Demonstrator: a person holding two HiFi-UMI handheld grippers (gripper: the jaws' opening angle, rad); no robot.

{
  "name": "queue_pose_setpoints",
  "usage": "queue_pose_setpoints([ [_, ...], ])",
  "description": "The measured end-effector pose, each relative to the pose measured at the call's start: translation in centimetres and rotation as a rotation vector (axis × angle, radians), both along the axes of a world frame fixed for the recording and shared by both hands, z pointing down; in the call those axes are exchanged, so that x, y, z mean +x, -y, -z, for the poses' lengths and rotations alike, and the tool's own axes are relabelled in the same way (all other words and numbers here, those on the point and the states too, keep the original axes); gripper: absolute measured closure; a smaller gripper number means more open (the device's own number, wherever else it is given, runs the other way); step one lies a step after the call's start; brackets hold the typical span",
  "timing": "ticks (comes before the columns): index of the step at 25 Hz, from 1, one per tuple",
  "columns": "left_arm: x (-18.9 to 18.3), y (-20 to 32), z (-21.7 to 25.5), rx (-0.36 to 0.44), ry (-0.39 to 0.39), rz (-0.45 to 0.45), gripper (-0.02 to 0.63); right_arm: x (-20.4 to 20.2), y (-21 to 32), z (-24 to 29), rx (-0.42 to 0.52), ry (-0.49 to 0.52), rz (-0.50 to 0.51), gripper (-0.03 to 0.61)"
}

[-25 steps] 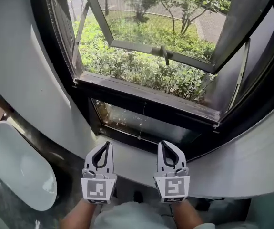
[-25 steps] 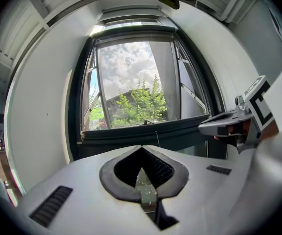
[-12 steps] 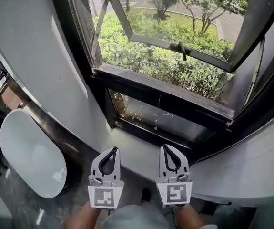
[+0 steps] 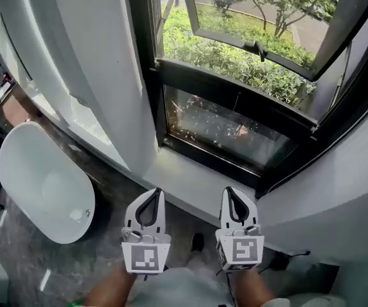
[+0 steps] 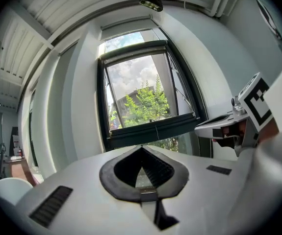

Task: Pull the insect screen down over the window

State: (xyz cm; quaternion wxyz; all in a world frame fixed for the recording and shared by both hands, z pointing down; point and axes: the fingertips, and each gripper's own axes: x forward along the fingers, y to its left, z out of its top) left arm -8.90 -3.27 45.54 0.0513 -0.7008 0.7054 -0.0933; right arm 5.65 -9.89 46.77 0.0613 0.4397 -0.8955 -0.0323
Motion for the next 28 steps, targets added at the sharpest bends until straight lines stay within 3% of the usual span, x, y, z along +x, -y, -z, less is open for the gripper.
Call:
queue_pose_setpoints([
  [7, -1.0, -9.0, 0.4, 0.005, -0.022, -0.055, 0.601, -0.7, -10.5, 0.6, -0.015, -0.011, -0.048, 0.572],
  [14, 0.1, -14.0, -1.3, 0.01, -0.07, -0.108, 0.601, -0.8, -17.9, -2.2, -0.044, -0.031, -0.072, 0.572],
  [24, 1.3, -17.6, -1.6, 0.012, -0.044, -0.145, 0.601, -0.2, -22.4, -2.7, -0.055, -0.027, -0.091, 0.572],
  [28, 1.7, -18.1, -1.4, 0.024, -0.067, -0.144, 0.601, 0.3, -23.1, -3.0, -0.063, -0.032, -0.084, 0.572],
])
